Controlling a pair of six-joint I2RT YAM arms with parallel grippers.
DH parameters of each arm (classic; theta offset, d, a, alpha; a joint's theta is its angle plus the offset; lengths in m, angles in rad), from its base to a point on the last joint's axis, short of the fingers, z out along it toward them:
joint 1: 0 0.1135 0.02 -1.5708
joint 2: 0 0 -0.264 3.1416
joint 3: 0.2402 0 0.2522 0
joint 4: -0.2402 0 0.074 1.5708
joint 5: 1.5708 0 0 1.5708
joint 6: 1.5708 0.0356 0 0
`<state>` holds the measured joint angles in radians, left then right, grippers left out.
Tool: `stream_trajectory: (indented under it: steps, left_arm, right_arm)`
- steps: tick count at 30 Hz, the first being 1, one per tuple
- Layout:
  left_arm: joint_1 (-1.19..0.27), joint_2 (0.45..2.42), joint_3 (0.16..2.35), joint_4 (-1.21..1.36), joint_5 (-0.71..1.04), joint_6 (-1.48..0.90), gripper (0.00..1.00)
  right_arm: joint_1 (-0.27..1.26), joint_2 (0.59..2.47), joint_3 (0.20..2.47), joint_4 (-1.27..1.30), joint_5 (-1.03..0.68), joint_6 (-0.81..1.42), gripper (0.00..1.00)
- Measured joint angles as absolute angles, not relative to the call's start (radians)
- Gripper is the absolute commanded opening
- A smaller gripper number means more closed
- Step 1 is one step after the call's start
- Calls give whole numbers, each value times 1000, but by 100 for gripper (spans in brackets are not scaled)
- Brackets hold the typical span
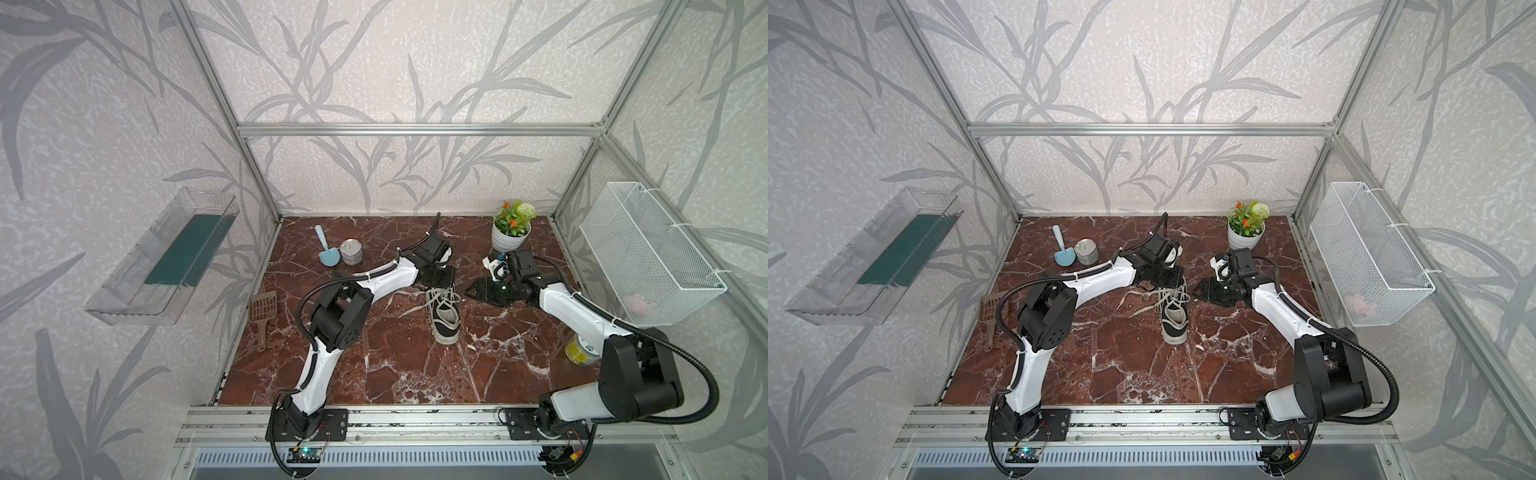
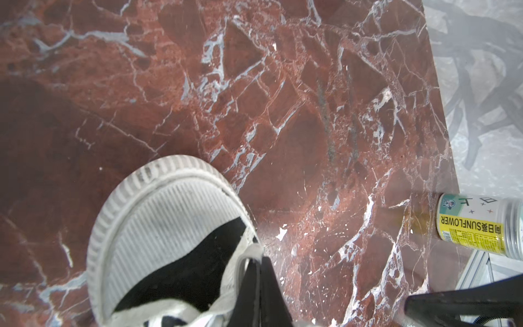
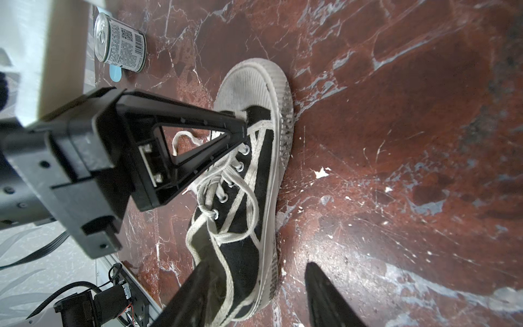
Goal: Tie the shoes
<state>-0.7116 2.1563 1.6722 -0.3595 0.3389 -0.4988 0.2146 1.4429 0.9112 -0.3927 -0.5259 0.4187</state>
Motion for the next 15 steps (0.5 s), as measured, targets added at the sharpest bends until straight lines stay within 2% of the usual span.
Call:
stream_trajectory:
  steps: [8,15]
  left_arm:
    - [-712,2156,1685,-384,339,-502,11]
    - [-712,2156,1728,-434,334,-500,24]
  right_arm:
    - [214,1443,911,-393,-526,419,55]
    - [214,1443,911,-393,-526,420,55]
